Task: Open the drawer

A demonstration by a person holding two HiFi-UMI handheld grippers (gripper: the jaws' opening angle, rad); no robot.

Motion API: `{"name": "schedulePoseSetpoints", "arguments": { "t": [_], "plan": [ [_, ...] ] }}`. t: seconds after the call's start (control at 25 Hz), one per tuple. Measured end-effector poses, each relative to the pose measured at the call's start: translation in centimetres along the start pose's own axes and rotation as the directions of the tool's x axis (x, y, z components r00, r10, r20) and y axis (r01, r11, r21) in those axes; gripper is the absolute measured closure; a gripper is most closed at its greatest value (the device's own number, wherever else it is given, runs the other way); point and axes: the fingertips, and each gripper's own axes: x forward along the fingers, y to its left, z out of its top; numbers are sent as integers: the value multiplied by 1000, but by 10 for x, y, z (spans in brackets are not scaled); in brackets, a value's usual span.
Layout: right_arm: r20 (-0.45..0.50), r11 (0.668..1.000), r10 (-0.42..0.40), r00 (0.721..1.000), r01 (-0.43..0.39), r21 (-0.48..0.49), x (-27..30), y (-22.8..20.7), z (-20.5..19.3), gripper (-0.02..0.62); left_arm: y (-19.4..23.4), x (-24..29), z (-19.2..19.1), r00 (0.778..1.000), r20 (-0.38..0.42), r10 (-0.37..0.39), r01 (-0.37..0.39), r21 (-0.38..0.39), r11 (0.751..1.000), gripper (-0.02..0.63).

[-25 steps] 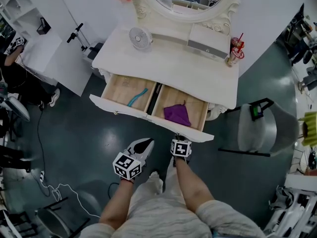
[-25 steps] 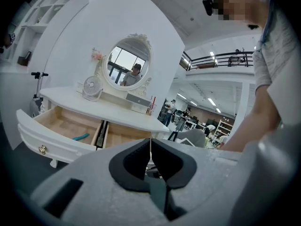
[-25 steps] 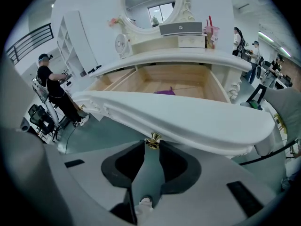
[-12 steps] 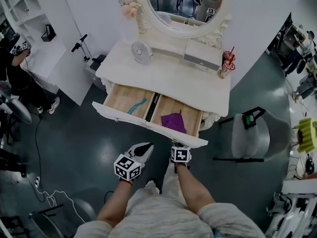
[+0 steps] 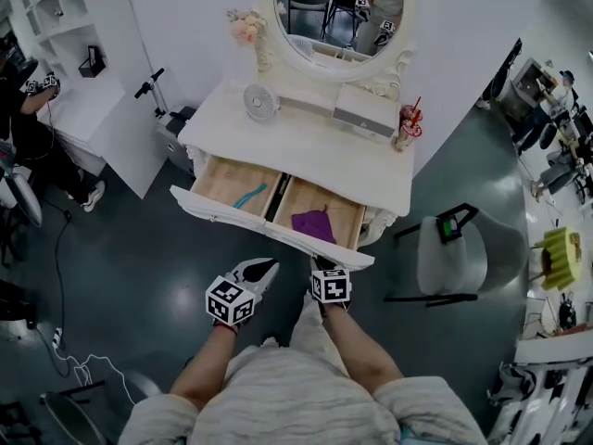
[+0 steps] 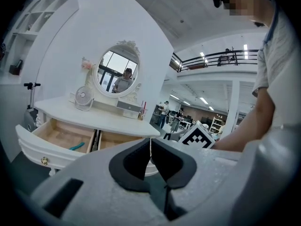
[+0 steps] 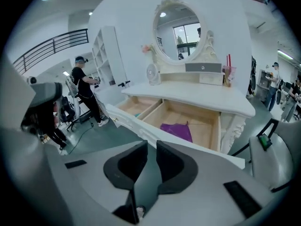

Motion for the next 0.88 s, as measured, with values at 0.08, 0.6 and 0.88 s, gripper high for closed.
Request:
{"name": "schedulePoseSetpoints", "arguments": {
  "t": [0.08, 0.6, 0.88],
  "plan": [
    [54, 999, 32, 998, -30, -35, -14, 10, 18, 540, -4, -5, 7, 1000, 9, -7, 7, 13, 1000, 591],
    [397, 972, 223, 890, -172, -161, -133, 78, 118, 546, -30, -60, 70, 989, 150, -14, 6, 51, 999, 591],
    [482, 952, 305, 822, -246, -183, -187, 109, 130, 556, -49, -91, 100, 977, 210, -28, 4, 118, 993, 591]
  ]
}}
